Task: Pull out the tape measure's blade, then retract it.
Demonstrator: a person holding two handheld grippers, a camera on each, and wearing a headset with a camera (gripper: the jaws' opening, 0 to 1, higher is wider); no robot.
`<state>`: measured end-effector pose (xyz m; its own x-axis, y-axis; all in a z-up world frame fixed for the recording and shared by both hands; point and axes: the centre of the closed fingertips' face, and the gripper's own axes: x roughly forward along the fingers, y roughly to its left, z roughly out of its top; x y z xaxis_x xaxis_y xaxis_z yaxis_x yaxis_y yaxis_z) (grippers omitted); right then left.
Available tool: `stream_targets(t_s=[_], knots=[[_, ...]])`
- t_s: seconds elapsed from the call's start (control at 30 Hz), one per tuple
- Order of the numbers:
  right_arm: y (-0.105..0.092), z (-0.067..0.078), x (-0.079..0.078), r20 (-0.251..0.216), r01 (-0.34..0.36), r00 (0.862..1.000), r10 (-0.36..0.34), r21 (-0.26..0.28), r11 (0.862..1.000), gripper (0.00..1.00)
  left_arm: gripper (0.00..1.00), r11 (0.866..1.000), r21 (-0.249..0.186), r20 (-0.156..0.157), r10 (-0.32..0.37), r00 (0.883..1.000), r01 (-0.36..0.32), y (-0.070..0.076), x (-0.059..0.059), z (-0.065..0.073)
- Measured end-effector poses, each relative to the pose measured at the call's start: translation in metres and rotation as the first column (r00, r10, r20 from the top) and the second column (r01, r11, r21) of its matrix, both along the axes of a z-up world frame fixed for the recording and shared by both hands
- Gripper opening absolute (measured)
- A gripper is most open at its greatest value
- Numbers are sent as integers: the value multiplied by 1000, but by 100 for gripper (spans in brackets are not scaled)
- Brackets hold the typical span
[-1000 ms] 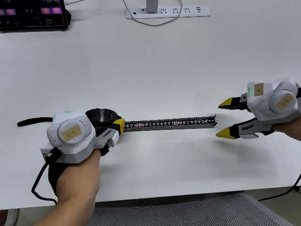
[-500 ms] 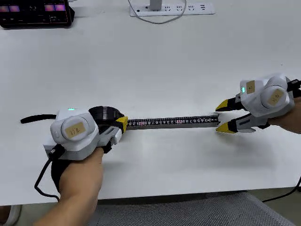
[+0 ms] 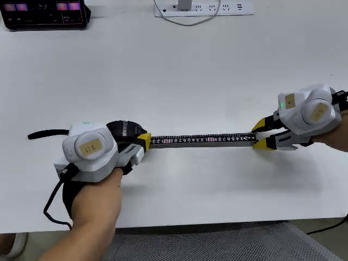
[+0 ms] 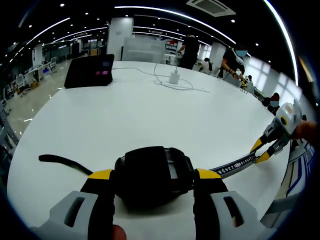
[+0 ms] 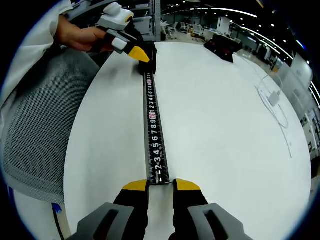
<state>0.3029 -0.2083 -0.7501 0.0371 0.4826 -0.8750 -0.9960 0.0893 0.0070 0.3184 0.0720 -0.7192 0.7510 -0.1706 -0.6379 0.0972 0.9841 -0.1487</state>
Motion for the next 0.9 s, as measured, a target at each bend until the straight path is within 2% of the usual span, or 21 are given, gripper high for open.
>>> stream_targets(t_s=[0.37,0.9], knots=[[1,0,0,10,-18,1000,18,-7,1000,12,60,1000,2,-3,-2,1000,2,0,0,0],[1,-1,0,7,-16,1000,16,-9,1000,11,57,1000,15,-33,-19,999,19,1,1,-4]])
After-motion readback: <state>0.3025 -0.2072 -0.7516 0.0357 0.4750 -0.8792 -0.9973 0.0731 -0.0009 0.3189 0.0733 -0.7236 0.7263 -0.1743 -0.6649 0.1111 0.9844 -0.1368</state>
